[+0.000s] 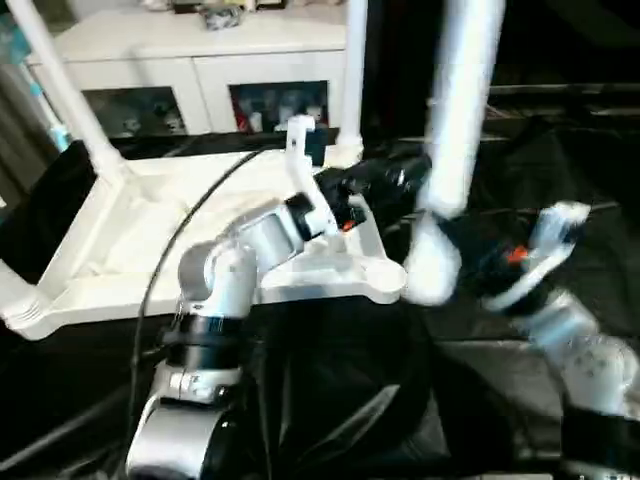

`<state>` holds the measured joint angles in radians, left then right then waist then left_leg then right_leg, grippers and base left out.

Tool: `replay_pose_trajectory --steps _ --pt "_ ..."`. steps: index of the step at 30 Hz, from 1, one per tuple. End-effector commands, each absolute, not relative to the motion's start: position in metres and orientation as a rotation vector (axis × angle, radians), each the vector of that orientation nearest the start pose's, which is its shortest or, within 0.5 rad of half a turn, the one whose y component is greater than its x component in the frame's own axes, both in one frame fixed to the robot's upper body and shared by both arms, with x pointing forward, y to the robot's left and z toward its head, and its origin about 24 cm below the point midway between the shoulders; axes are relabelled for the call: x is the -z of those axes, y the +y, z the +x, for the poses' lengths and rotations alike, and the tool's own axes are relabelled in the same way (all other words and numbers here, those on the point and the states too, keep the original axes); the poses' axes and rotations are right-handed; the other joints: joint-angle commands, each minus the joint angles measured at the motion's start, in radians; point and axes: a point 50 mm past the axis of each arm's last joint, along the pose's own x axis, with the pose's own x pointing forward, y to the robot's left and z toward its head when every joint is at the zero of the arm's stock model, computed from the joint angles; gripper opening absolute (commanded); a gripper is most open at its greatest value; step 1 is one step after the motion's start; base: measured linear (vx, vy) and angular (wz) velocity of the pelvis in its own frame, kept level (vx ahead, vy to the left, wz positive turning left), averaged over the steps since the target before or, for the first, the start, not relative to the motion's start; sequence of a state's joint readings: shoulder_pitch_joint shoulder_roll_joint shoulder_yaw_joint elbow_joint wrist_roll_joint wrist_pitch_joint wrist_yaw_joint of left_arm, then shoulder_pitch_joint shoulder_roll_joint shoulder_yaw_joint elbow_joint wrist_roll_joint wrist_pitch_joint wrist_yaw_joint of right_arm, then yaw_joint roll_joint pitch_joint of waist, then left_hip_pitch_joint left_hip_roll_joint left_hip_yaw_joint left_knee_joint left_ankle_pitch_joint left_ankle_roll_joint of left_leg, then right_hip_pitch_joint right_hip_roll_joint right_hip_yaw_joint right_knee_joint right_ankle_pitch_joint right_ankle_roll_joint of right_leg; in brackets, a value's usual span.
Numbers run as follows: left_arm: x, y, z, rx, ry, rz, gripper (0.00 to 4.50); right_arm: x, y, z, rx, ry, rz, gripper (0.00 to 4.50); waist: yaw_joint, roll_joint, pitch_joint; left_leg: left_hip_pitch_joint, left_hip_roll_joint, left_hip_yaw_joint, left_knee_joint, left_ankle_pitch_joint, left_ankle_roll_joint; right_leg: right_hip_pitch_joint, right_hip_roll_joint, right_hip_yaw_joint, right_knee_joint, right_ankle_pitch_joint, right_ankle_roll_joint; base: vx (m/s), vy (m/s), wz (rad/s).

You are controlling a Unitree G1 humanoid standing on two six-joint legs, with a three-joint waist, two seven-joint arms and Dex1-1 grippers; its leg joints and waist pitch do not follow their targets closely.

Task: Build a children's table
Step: Pick table leg

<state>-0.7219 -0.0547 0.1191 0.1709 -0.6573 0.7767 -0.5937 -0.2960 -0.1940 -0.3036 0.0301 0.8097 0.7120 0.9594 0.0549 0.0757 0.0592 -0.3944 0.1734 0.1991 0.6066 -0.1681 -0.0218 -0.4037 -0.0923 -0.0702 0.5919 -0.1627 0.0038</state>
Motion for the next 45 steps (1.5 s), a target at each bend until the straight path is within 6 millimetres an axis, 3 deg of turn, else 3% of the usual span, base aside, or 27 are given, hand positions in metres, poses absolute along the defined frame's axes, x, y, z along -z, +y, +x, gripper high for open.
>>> replay_pose_trajectory --steps 1,3,6,9,13,20,26,34,35,38,41,43,45 --pt "-0.182 0.044 0.326 1.139 0.100 -0.722 4.27 -0.104 -0.159 0.275 -1.048 0.064 0.590 1.86 0.004 -0.028 -0.069 0.024 0.038 -0.030 -0.071 -0.265 0.024 0.034 -0.053 0.027 -0.108 -0.527 -0.103 0.000 0.000 0.00" --pt "-0.182 0.041 0.323 1.172 0.121 -0.745 4.50 -0.100 -0.153 0.278 -1.039 0.114 0.475 1.86 0.000 -0.032 -0.068 0.018 0.036 -0.031 -0.070 -0.258 0.017 0.038 -0.054 0.026 -0.107 -0.543 -0.096 0.000 0.000 0.00" --pt "-0.180 0.038 0.319 1.198 0.142 -0.753 4.50 -0.104 -0.145 0.278 -1.051 0.129 0.422 1.86 -0.002 -0.033 -0.068 0.023 0.036 -0.030 -0.069 -0.261 0.032 0.033 -0.051 0.026 -0.112 -0.556 -0.080 0.000 0.000 0.00" --pt "-0.178 0.038 0.318 1.173 0.154 -0.721 4.50 -0.108 -0.136 0.281 -1.055 0.129 0.349 1.86 -0.001 -0.032 -0.070 0.021 0.041 -0.032 -0.074 -0.250 0.037 0.035 -0.050 0.027 -0.105 -0.508 -0.088 0.000 0.000 0.00" --pt "-0.168 0.043 0.334 0.928 0.192 -0.672 4.50 -0.112 -0.126 0.297 -0.910 0.126 0.211 1.86 -0.009 -0.034 -0.072 0.019 0.045 -0.031 -0.076 -0.224 0.035 0.035 -0.047 0.030 -0.096 -0.406 -0.118 0.000 0.000 0.00" --pt "-0.161 0.051 0.344 0.707 0.209 -0.688 3.95 -0.114 -0.102 0.306 -0.830 0.123 0.149 1.86 -0.008 -0.032 -0.081 0.017 0.043 -0.026 -0.066 -0.149 0.070 0.043 -0.048 0.033 -0.079 -0.256 -0.175 0.000 0.000 0.00" --pt "-0.156 0.057 0.351 0.550 0.186 -0.722 3.42 -0.114 -0.085 0.305 -0.834 0.112 0.127 1.86 -0.008 -0.030 -0.085 0.013 0.044 -0.027 -0.061 -0.101 0.098 0.049 -0.047 0.034 -0.067 -0.174 -0.197 0.000 0.000 0.00" --pt "-0.156 0.060 0.353 0.516 0.182 -0.716 2.93 -0.114 -0.084 0.305 -0.821 0.111 0.113 1.86 -0.008 -0.029 -0.078 0.017 0.046 -0.027 -0.067 -0.162 0.070 0.046 -0.048 0.035 -0.076 -0.262 -0.179 0.000 0.000 0.00" --pt "-0.156 0.060 0.353 0.516 0.182 -0.715 2.87 -0.114 -0.084 0.305 -0.818 0.111 0.110 1.86 -0.008 -0.023 -0.079 0.018 0.046 -0.028 -0.068 -0.169 0.063 0.045 -0.049 0.035 -0.076 -0.269 -0.175 0.000 0.000 0.00" --pt "-0.156 0.058 0.353 0.531 0.180 -0.722 2.54 -0.114 -0.085 0.305 -0.812 0.109 0.106 1.86 -0.009 -0.027 -0.078 0.018 0.045 -0.028 -0.068 -0.179 0.056 0.046 -0.048 0.035 -0.078 -0.266 -0.170 0.000 0.000 0.00" --pt "-0.159 0.055 0.350 0.570 0.173 -0.729 2.40 -0.114 -0.087 0.307 -0.790 0.109 0.105 1.86 -0.009 -0.025 -0.081 0.017 0.044 -0.028 -0.067 -0.165 0.057 0.046 -0.049 0.036 -0.075 -0.244 -0.174 0.000 0.000 0.00" --pt "-0.161 0.052 0.347 0.633 0.167 -0.705 2.07 -0.115 -0.089 0.308 -0.792 0.129 0.166 2.42 -0.009 -0.023 -0.082 0.016 0.045 -0.028 -0.066 -0.153 0.062 0.047 -0.048 0.035 -0.072 -0.222 -0.182 0.000 0.000 0.00" --pt "-0.163 0.048 0.342 0.730 0.160 -0.658 1.94 -0.117 -0.092 0.306 -0.826 0.145 0.219 2.63 -0.007 -0.024 -0.083 0.017 0.044 -0.028 -0.065 -0.145 0.077 0.049 -0.048 0.035 -0.071 -0.211 -0.189 0.000 0.000 0.00"
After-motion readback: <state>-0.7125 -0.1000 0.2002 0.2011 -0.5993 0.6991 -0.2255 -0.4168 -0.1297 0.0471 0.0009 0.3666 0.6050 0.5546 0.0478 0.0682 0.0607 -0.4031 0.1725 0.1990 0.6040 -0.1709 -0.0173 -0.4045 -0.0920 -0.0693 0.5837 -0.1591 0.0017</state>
